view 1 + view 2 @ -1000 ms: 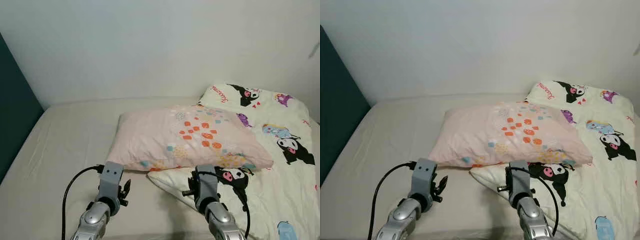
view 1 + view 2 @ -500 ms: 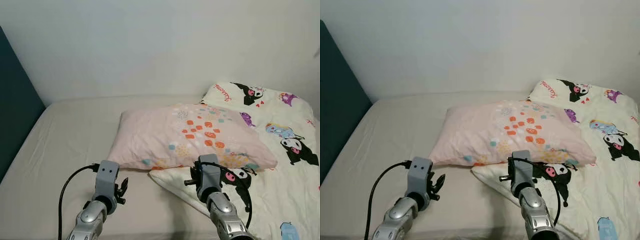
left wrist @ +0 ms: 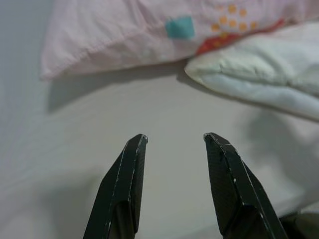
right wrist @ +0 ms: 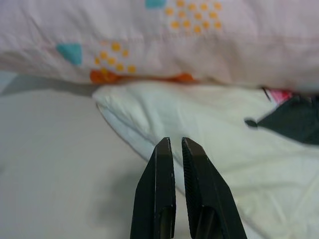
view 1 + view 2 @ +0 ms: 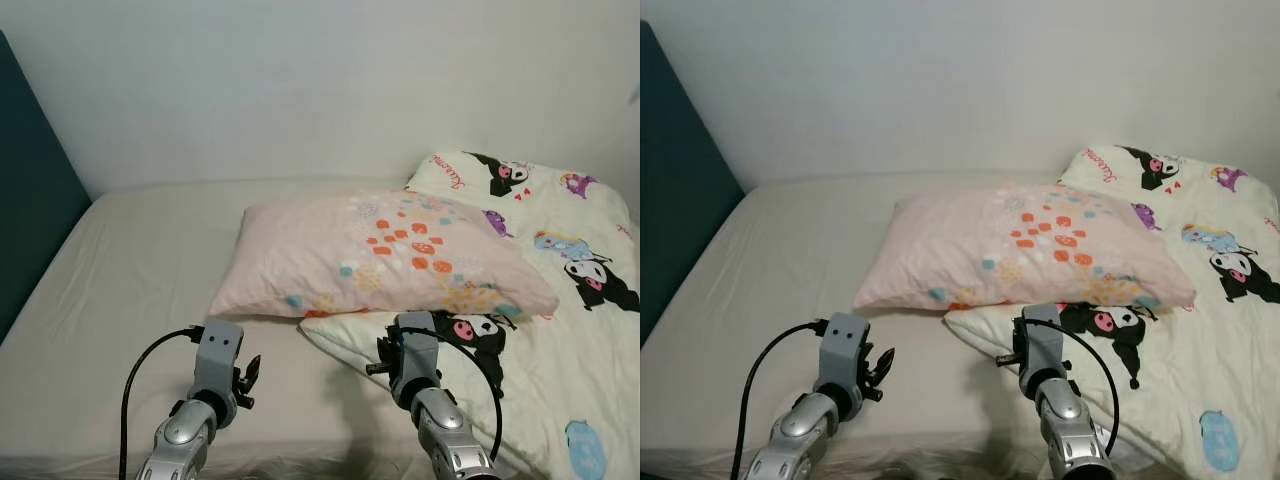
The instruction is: Clean up the room
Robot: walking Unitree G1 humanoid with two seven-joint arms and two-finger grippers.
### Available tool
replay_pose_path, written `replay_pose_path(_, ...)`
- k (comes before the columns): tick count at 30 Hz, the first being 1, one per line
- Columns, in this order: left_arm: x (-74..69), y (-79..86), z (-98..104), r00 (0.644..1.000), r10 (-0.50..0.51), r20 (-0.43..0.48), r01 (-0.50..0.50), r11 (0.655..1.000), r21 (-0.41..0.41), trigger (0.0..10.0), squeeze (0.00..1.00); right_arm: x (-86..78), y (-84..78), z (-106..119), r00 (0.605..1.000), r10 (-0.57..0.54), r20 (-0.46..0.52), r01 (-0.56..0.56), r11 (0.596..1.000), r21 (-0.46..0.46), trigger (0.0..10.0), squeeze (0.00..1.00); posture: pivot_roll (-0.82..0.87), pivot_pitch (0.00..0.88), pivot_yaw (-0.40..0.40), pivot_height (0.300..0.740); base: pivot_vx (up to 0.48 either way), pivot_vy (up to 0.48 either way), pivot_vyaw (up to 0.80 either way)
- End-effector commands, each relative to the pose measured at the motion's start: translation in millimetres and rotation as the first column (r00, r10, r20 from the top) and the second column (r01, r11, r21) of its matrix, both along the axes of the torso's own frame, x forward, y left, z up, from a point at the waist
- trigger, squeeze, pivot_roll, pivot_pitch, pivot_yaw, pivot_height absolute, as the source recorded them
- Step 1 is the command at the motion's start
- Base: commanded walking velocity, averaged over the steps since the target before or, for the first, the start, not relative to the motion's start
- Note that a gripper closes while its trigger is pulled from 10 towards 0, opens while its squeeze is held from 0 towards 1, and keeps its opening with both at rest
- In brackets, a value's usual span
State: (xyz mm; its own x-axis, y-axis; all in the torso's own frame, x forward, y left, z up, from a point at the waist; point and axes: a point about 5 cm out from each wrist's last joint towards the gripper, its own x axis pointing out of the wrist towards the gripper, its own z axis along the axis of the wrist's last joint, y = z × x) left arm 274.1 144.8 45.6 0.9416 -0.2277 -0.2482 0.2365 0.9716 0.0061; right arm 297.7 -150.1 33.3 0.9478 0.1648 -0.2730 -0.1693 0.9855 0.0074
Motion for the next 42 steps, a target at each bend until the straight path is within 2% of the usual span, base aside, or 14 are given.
replay_pose_path(1, -4.4, 0.7, -5.9, 0.999, -0.022, -0.030, 0.023, 0.999, 0.027, 10.0, 0.00, -4.8, 2.8, -4.2, 1.000, 0.001, -0.007, -0.001, 1.000, 0.009, 10.0, 0.00, -0.04, 0.132, 0.007, 0.642, 0.000, 0.000, 0.00)
replay_pose_path(18, -8.0, -3.4, -8.7, 0.994, -0.090, -0.058, 0.092, 0.995, 0.043, 10.0, 0.00, -10.4, 3.1, -8.6, 0.999, -0.023, -0.023, 0.024, 0.998, 0.050, 10.0, 0.00, -0.04, 0.139, 0.017, 0.632, 0.000, 0.000, 0.00)
replay_pose_path(36, -13.4, -3.0, -12.2, 0.987, -0.131, -0.093, 0.136, 0.989, 0.050, 10.0, 0.00, -13.5, 5.4, -11.2, 0.999, -0.021, -0.030, 0.022, 0.999, 0.043, 10.0, 0.00, -0.03, 0.141, 0.021, 0.627, 0.000, 0.000, 0.00)
replay_pose_path(42, -10.6, -0.8, -11.1, 0.985, -0.141, -0.104, 0.148, 0.987, 0.062, 10.0, 0.00, -14.2, 6.1, -11.5, 0.999, -0.022, -0.030, 0.024, 0.999, 0.044, 10.0, 0.00, -0.03, 0.142, 0.022, 0.627, 0.000, 0.000, 0.00)
